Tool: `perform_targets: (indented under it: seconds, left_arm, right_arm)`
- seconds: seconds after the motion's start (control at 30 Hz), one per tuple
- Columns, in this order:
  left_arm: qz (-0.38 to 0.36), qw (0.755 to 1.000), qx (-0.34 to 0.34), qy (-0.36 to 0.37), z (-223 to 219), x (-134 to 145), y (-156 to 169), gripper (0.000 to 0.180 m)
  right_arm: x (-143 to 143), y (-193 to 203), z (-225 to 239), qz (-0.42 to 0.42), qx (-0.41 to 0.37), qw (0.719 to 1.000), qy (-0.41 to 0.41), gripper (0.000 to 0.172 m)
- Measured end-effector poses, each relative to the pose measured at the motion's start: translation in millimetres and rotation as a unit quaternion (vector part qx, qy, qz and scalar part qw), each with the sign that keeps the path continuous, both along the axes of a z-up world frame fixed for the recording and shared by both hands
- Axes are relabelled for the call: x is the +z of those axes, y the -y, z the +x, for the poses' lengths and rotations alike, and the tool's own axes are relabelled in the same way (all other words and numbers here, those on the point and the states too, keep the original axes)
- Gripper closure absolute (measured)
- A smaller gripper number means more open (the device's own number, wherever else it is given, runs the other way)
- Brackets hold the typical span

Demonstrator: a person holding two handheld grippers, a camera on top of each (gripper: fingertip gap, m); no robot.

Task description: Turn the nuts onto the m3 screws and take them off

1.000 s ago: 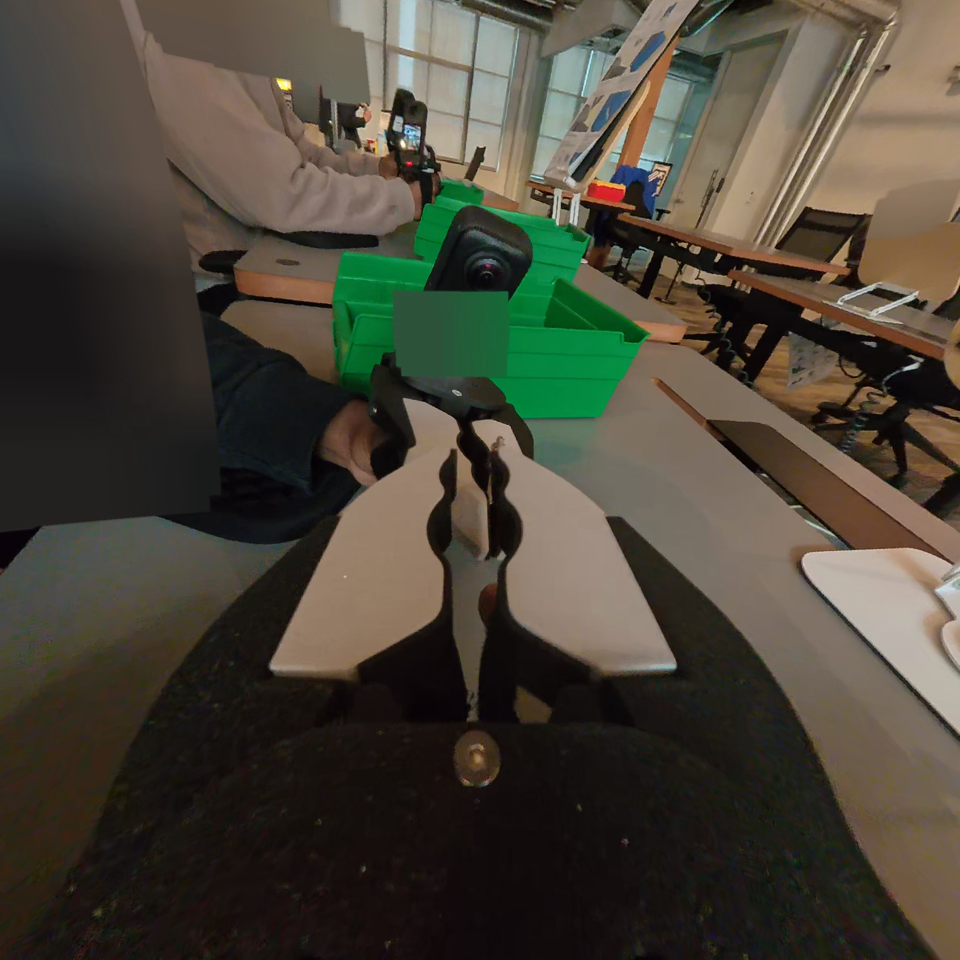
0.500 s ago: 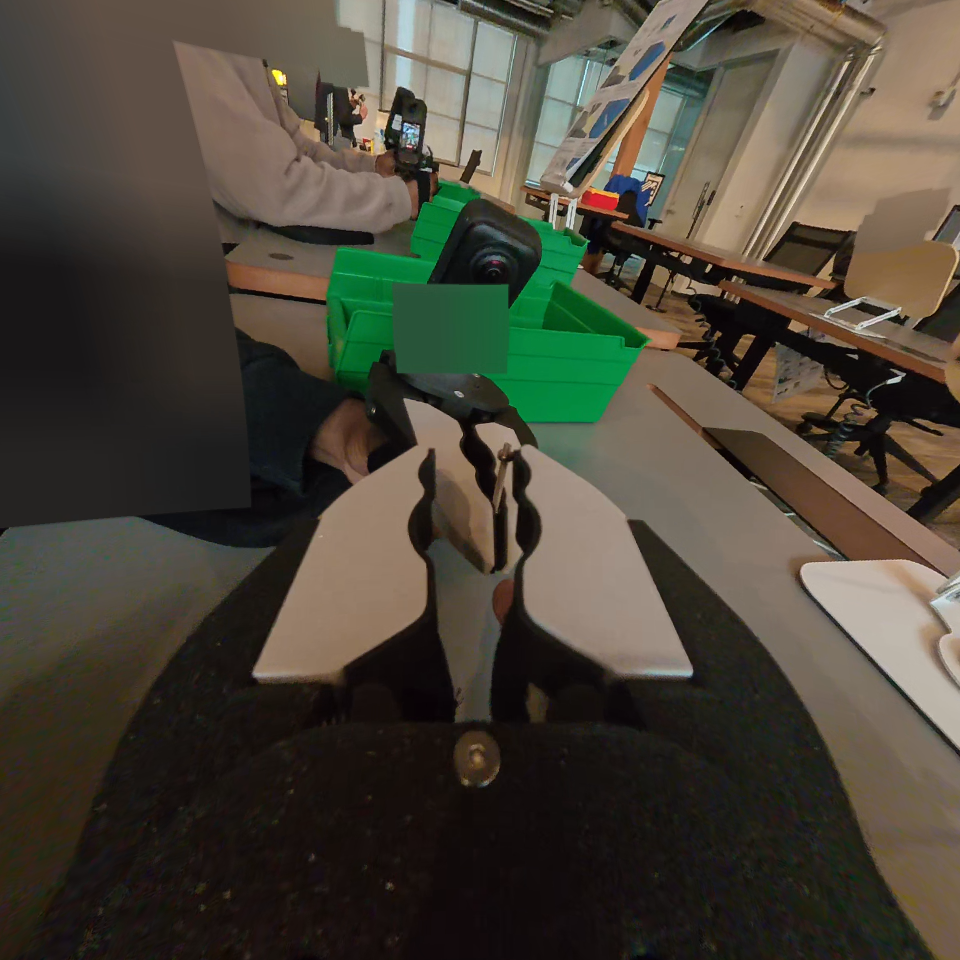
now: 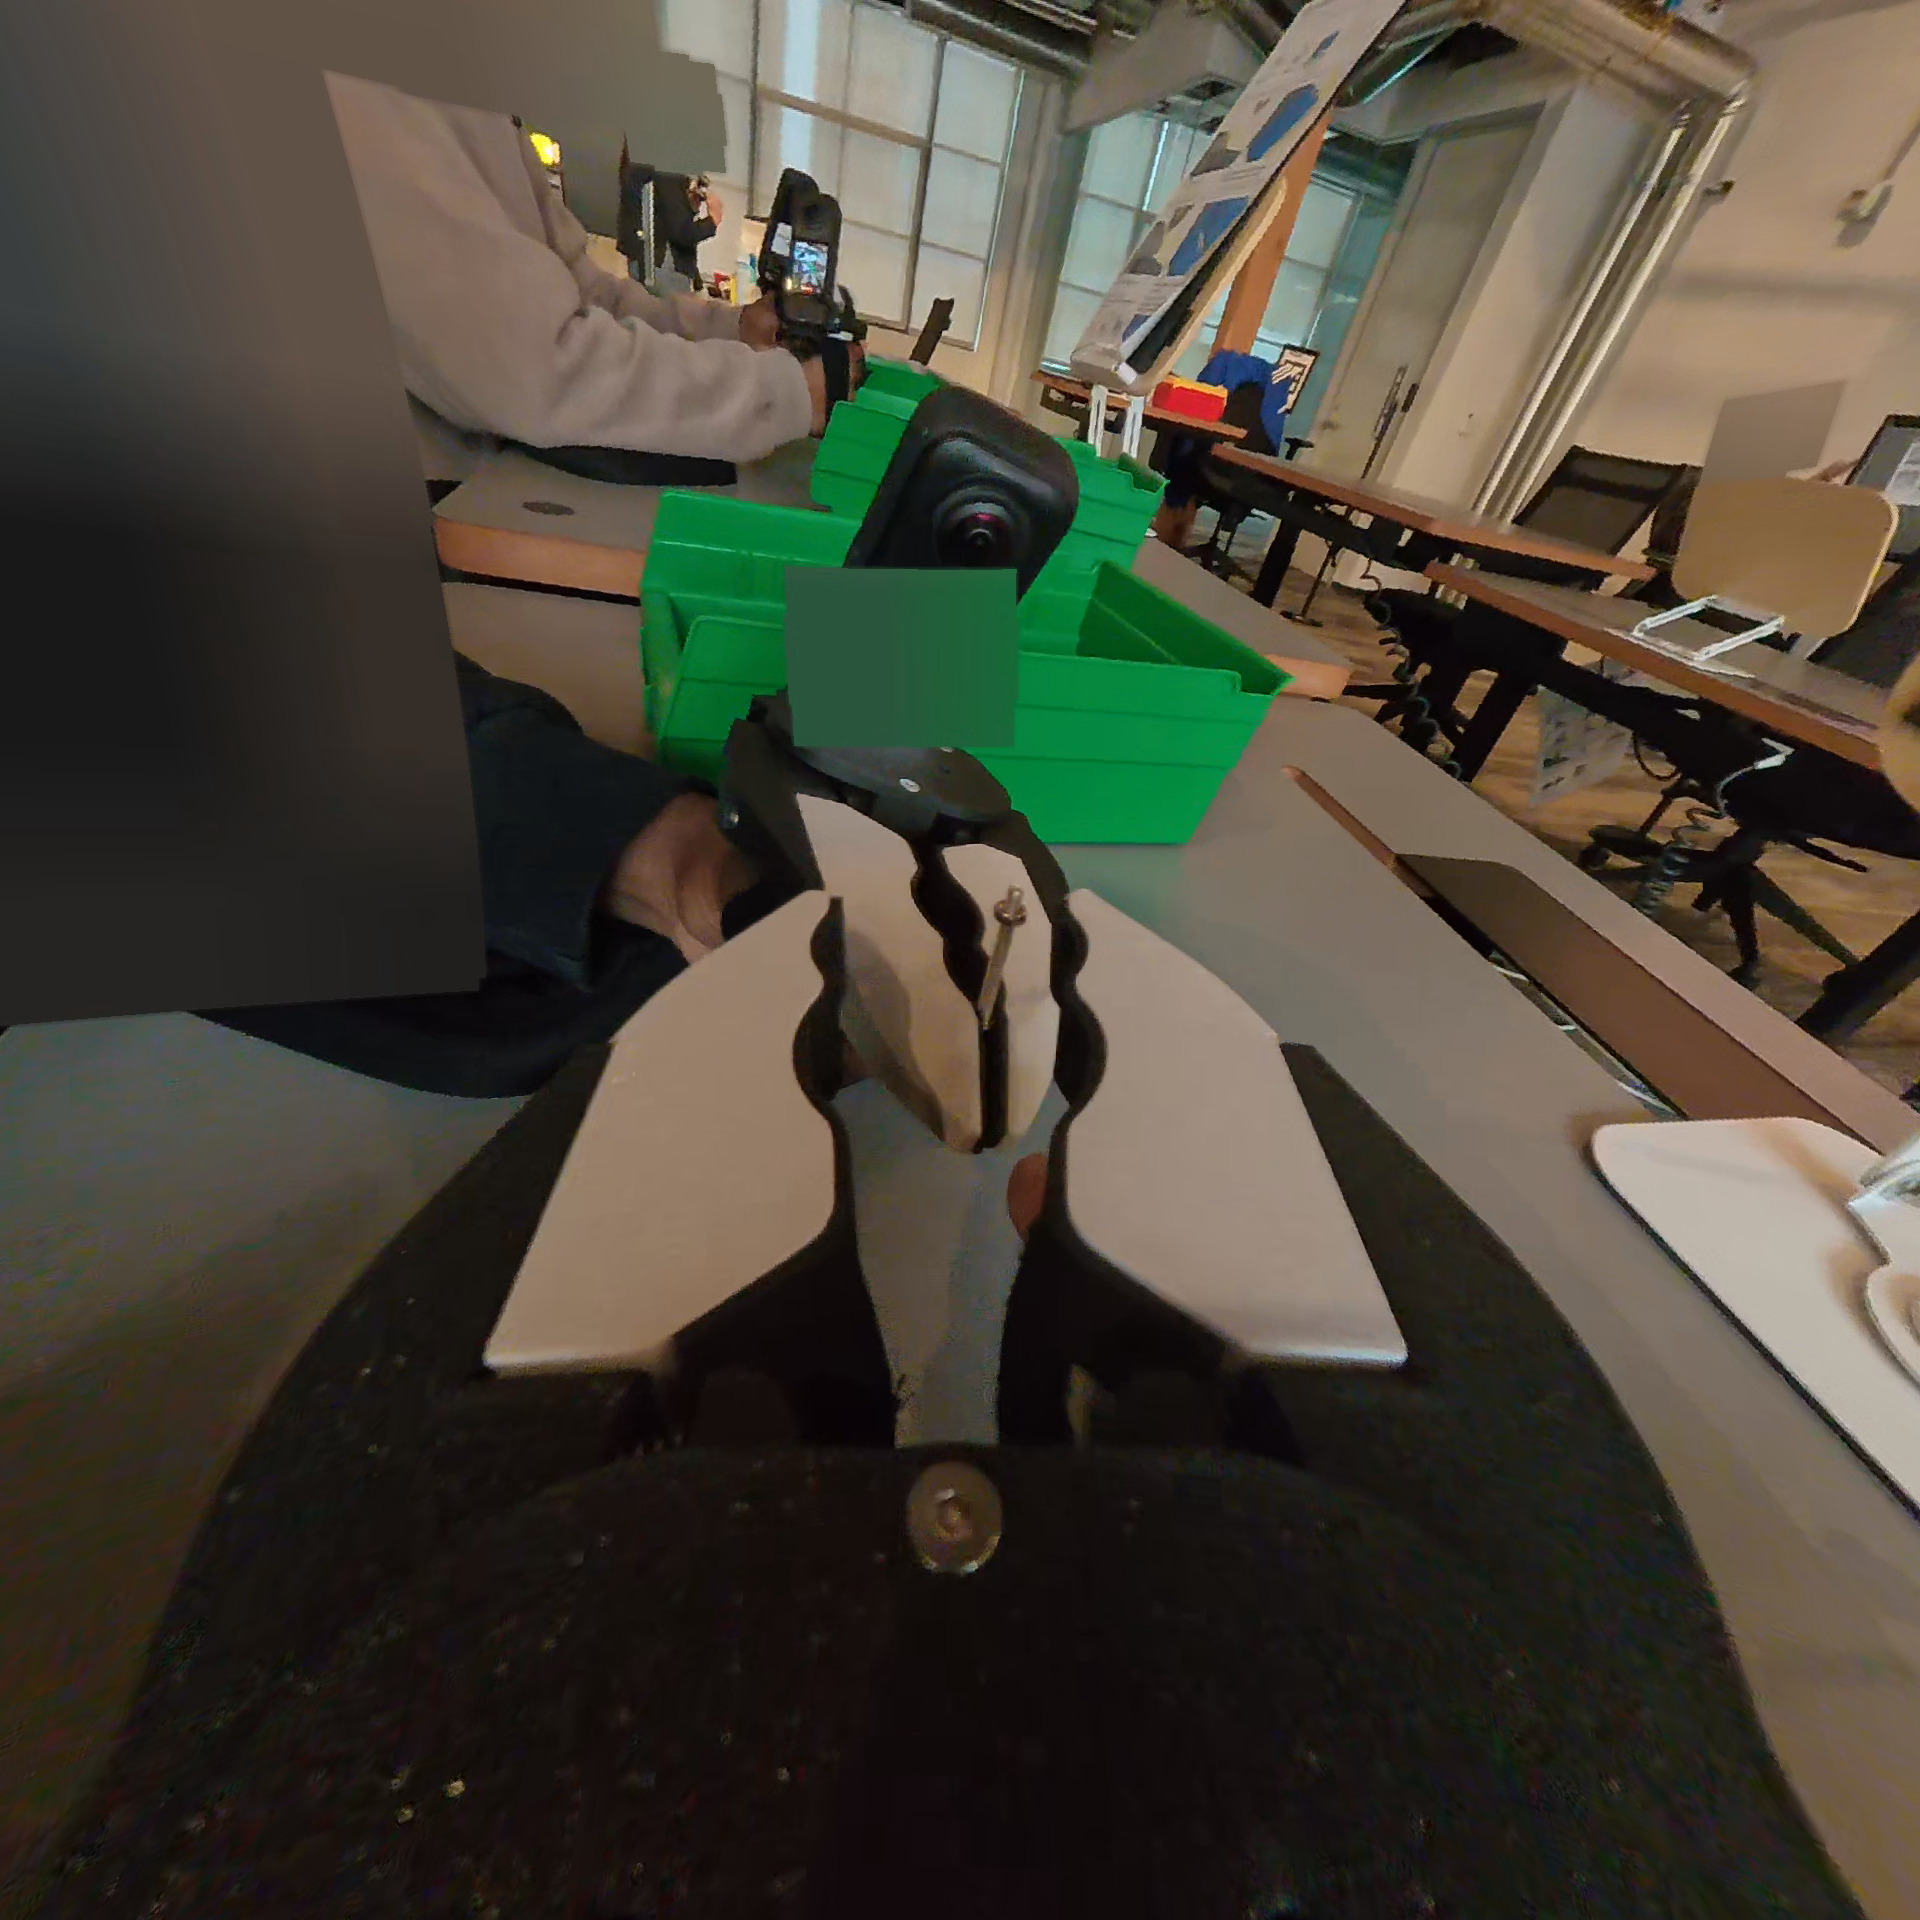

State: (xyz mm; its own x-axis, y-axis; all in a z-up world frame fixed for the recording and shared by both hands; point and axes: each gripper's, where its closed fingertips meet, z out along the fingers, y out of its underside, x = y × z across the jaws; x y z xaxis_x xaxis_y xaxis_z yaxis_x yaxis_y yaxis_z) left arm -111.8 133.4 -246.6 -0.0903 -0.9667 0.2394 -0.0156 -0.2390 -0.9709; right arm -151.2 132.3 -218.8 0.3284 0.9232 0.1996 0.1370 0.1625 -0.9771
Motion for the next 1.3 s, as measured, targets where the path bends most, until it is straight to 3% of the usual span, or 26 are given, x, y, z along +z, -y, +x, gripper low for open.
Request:
perform_targets:
  seconds: [0.13,0.27,0.37,0.63,0.73,0.93,1.2,1.3]
  left_arm:
    - [-0.002,1.0,0.002,0.001,0,0,-1,0.179]
    - [-0.002,1.0,0.003,0.002,-1,0,-1,0.179]
    - [-0.001,1.0,0.003,0.001,-1,0,-1,0.179]
    - [0.0,1.0,0.0,-0.001,0,0,0,0.179]
    - [-0.001,1.0,0.002,0.0,0,0,-1,0.179]
    - [-0.001,1.0,0.003,0.001,-1,0,-1,0.179]
    - [0.0,1.0,0.002,-0.001,0,0,0,0.179]
    - [0.0,1.0,0.002,-0.001,0,0,0,0.179]
  right_arm:
    - [1,3,0,0.002,0.008,1.0,0.001,0.137]
    - [2,1,10,-0.013,0.003,1.0,0.011,0.158]
    - [9,0,16,-0.027,0.005,1.0,-0.012,0.163]
    - [1,0,1,0.002,0.0,1.0,-0.002,0.137]
    - [-1,3,-1,0.004,0.007,1.0,0.006,0.138]
    - [2,-2,13,-0.021,-0.003,1.0,0.005,0.161]
    - [-1,-1,1,0.004,-0.005,1.0,0.002,0.138]
    - [-2,2,-3,0.005,0.005,1.0,0.006,0.137]
